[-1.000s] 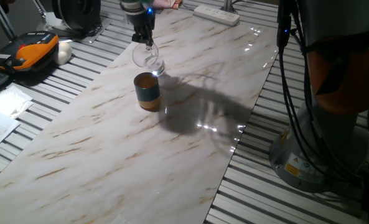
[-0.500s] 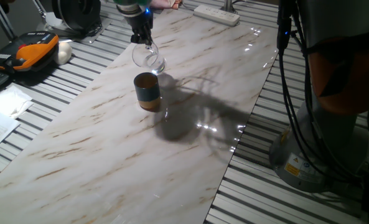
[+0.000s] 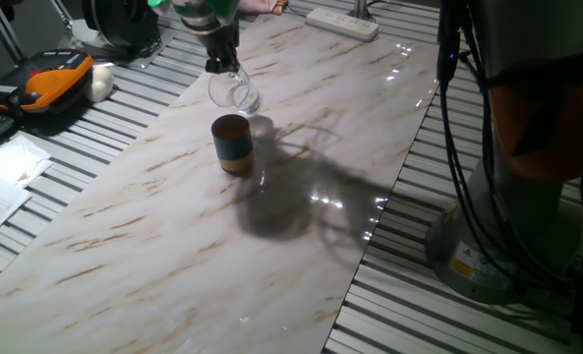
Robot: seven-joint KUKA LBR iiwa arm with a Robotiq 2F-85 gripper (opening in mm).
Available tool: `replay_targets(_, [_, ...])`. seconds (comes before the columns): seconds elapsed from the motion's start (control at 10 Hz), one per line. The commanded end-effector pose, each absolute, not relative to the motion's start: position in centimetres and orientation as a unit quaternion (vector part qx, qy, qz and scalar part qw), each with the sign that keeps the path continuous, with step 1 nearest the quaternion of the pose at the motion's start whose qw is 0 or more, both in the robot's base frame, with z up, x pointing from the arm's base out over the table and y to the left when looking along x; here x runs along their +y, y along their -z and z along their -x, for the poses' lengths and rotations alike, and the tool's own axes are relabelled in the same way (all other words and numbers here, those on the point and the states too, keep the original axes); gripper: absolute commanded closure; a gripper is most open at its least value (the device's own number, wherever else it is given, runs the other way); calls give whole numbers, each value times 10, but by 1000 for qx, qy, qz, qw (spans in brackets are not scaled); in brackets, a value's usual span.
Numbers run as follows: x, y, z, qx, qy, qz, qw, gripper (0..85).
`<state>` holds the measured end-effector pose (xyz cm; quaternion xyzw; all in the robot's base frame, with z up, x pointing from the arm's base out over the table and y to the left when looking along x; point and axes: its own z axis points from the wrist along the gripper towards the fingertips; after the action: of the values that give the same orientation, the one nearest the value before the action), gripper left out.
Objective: Pour the water from one cup into another empty cup
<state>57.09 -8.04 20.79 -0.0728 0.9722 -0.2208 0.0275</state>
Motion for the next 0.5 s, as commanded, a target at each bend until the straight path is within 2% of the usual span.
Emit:
replay_targets(0.0, [-79,-209,-571,970,230,75,27,850])
replay_targets(0.4, [-66,-216,-571,960,268,81,23,850])
